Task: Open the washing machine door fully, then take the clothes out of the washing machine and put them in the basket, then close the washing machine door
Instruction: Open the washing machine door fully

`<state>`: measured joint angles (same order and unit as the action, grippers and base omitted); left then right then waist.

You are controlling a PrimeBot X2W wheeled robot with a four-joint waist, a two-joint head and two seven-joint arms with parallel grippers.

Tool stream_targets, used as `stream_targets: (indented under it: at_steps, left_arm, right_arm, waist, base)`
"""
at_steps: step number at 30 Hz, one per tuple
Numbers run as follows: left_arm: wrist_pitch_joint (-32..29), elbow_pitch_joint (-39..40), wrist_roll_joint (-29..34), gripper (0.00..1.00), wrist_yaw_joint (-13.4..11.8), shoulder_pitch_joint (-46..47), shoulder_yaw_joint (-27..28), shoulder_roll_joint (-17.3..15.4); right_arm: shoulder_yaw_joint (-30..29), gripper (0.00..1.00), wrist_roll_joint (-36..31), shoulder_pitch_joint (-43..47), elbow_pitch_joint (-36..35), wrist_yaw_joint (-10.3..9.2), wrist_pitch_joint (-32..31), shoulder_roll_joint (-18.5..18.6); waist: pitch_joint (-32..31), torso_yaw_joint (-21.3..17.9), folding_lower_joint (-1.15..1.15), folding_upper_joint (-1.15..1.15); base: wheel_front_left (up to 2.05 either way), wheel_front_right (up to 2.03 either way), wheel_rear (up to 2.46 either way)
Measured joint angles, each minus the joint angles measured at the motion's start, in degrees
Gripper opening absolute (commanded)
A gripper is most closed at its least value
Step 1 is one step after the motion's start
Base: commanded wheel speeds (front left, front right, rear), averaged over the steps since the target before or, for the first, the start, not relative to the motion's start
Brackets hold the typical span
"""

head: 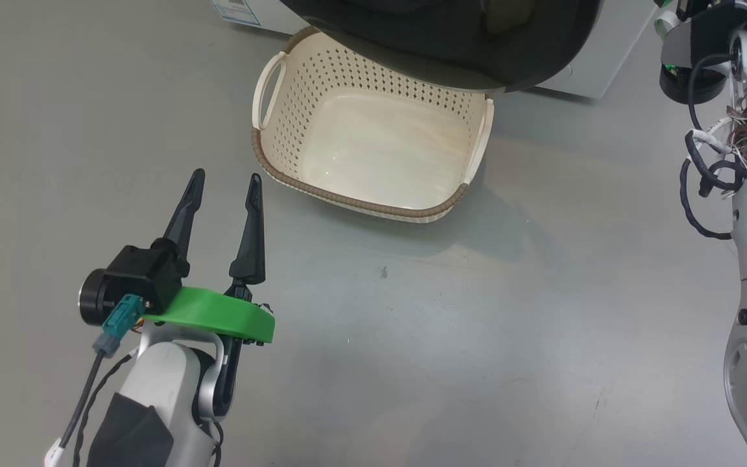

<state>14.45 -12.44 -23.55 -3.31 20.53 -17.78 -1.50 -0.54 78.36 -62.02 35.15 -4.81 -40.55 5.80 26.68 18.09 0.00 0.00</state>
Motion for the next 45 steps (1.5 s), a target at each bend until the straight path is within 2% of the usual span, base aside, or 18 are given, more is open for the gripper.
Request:
stream_targets:
  at_steps: [8,16,24,40,45]
  left_arm:
    - [0.0,0.01,0.0,1.0,-0.01,0.07,-0.16,0.01]
    - [0.0,-0.15,0.0,1.0,-0.44,0.09,-0.18,0.01]
    - [0.0,-0.62,0.0,1.0,-0.44,0.09,-0.3,0.01]
    - [0.0,-1.44,0.02,1.0,-0.44,-0.06,-0.63,0.01]
    - [0.0,-1.6,0.99,1.0,-0.44,-0.23,-0.73,-0.01]
  right_arm:
    - [0.04,0.0,1.76,-0.31,1.23,-0.9,-3.03,0.01]
    - [0.13,0.0,3.07,-0.06,2.55,-0.99,-5.52,-0.2]
    - [2.81,0.0,3.81,1.9,3.98,-1.4,-9.26,-0.75]
    - [4.15,0.0,7.17,5.96,4.61,-1.85,-11.36,-1.52]
    - [5.12,0.0,10.24,6.56,4.47,-1.86,-12.14,-1.45]
  waist:
    - [-0.01,0.23,0.0,0.0]
    - [-0.86,0.31,0.0,0.0]
    - [-2.58,0.24,0.0,0.0]
    - [-5.63,-0.09,0.0,0.0]
    - [-6.37,-0.32,0.0,0.0]
  base:
    - [0.0,0.0,0.0]
    - [0.0,0.0,0.0]
    - [0.0,0.0,0.0]
    - [0.0,0.0,0.0]
    - [0.0,0.0,0.0]
